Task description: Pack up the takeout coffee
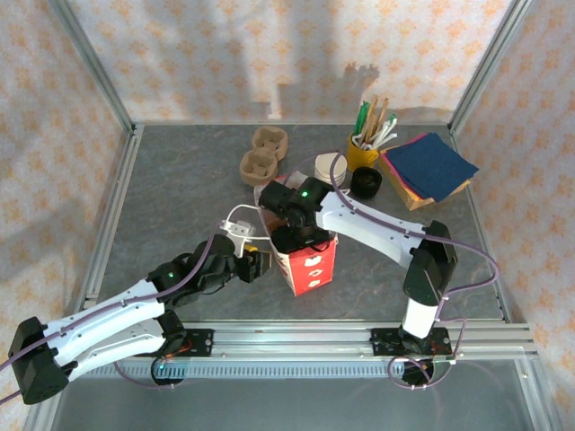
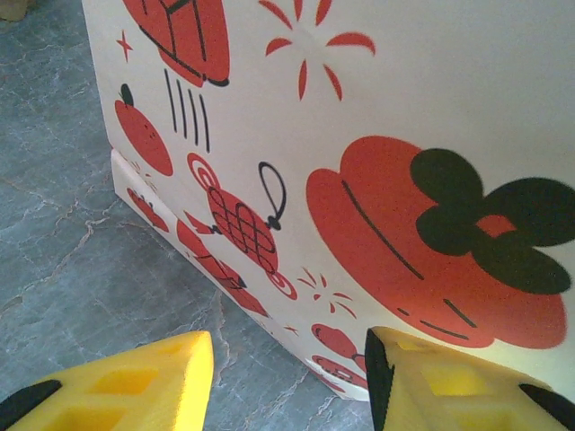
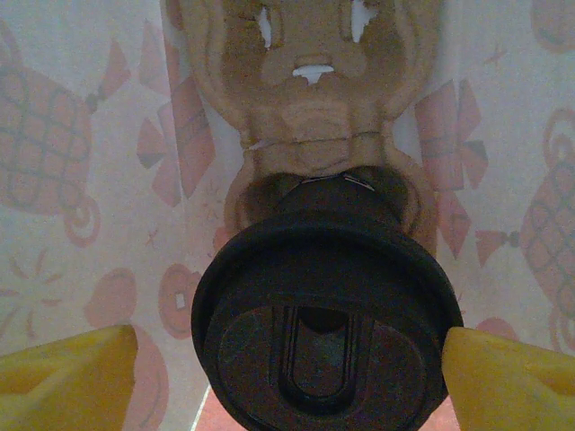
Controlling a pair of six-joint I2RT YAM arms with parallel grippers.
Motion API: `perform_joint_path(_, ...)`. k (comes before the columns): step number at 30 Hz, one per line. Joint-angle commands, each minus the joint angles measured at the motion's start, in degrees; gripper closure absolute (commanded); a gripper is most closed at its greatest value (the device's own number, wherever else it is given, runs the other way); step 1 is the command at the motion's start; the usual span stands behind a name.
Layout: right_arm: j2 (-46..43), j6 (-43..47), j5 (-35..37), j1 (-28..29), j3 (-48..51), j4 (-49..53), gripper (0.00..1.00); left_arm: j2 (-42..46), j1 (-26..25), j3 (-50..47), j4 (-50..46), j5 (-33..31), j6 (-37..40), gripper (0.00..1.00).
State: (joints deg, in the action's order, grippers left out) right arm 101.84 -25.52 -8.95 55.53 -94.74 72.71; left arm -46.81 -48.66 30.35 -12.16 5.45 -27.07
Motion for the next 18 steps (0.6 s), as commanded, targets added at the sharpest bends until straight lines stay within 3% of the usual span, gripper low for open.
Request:
perform_joint_path(1, -1.78, -1.18, 2.36, 0.46, -2.05, 2.22, 0.13, 0.75, -0.11, 1.71, 0.32, -1.00, 0.09, 0.50)
perform_joint_path(18, -1.04, -1.13, 3.92, 1.17, -5.05, 1.59, 0.14, -0.92, -0.16, 8.01, -2.60, -0.48, 0.61, 0.49)
